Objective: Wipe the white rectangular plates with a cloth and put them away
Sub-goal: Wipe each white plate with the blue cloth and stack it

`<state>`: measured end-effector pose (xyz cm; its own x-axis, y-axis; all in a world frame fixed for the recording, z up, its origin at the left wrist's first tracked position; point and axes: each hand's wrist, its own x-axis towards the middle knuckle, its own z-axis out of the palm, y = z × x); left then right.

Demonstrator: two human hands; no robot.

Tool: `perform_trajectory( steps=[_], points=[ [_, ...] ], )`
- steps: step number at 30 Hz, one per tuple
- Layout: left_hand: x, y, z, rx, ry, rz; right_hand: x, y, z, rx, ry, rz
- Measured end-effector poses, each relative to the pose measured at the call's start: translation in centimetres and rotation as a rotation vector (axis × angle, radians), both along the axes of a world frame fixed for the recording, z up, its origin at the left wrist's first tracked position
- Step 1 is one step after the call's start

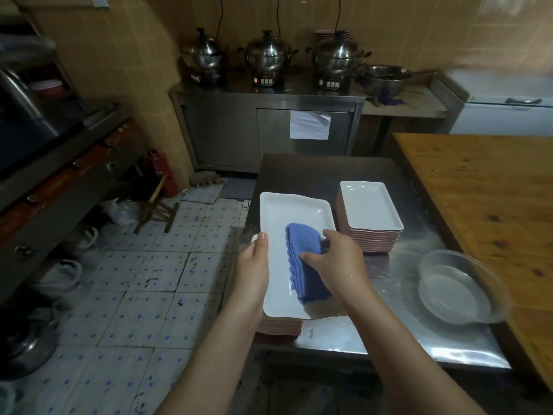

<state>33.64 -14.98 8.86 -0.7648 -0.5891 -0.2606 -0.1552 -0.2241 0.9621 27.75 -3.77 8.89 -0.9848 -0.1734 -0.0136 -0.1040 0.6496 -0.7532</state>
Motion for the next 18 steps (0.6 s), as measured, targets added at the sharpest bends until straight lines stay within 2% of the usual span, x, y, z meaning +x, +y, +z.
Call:
perform_trajectory(
  steps=[3, 6, 12, 18],
  points=[
    [0.6, -1.0, -0.7, 0.001, -0.028, -0.006, 0.0, -0.4, -0.1, -0.028, -0.176, 0.026],
    [1.0, -1.9, -1.9, -0.009, -0.074, -0.015, 0.2, -0.6, -0.6, -0.189, -0.334, 0.050],
    [1.4, -4.0, -4.3, -0.001, -0.138, -0.050, 0.3, -0.2, -2.5, -0.427, -0.437, 0.036],
    [0.9, -5.8, -6.6, 0.003, -0.214, -0.080, -0.6, 0.7, -3.4, -0.597, -0.647, -0.067]
  ],
)
